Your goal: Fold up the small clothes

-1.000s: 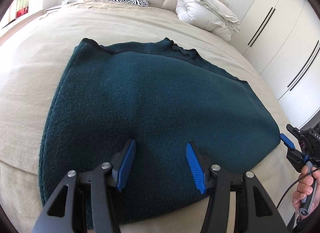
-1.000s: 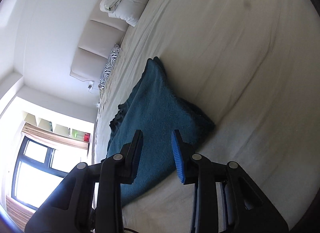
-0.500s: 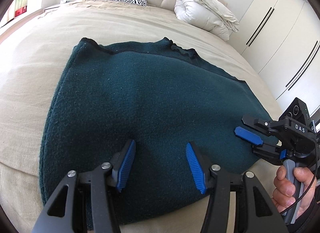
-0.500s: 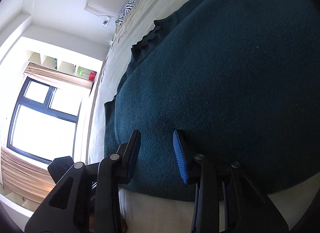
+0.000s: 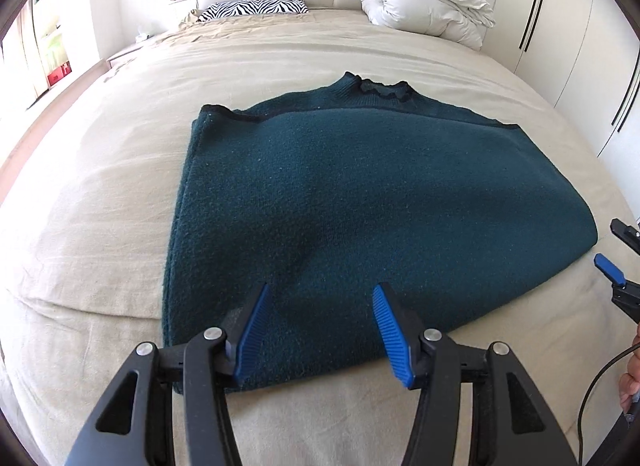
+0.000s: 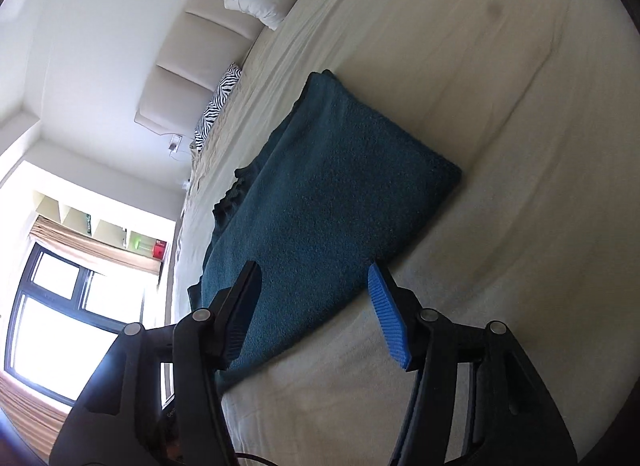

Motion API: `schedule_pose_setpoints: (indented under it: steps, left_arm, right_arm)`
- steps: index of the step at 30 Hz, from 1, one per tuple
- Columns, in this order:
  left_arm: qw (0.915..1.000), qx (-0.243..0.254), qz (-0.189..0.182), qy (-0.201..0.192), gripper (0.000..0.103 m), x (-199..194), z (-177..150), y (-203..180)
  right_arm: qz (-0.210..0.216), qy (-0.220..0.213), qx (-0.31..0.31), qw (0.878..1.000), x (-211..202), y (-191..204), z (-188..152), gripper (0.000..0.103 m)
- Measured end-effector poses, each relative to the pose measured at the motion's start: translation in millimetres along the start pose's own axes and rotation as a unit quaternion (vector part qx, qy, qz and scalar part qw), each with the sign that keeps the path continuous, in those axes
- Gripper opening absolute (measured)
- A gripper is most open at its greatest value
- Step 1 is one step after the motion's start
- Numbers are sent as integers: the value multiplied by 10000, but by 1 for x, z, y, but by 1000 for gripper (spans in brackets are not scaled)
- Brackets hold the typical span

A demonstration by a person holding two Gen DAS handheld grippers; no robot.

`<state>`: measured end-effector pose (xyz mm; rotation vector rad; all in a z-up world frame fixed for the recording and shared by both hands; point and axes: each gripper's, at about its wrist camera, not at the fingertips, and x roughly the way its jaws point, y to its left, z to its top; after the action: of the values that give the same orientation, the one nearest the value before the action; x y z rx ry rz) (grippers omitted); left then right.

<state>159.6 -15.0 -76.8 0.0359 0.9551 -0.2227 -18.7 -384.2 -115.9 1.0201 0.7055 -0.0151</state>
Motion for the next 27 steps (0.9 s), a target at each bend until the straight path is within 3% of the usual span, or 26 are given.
schedule_pose_setpoints:
  steps: [7,17,20,23,27]
  left_arm:
    - [9989,174,349,-265,62,-32,-9,3]
    - [9982,-215,448,-338,74,-41,-16,31]
    - [9949,-934,-138,-342,78,-37,-15,63]
    - [9843,-1635,-671,-36,78,-21,-15,96]
    - [9722,-1949,-1282,214,77,-2,-12,116]
  right_arm:
    - [291,-26,-372,9989,-19,34,-14,59]
    - [480,309,-999,9934,-15,76,-37,59]
    - [549,432,-1141,9910,-6,84,-40,59]
    - [627,577,-1270,9882,1,92,-43,59]
    - [761,739,-1391,9846,15,103,-45,59]
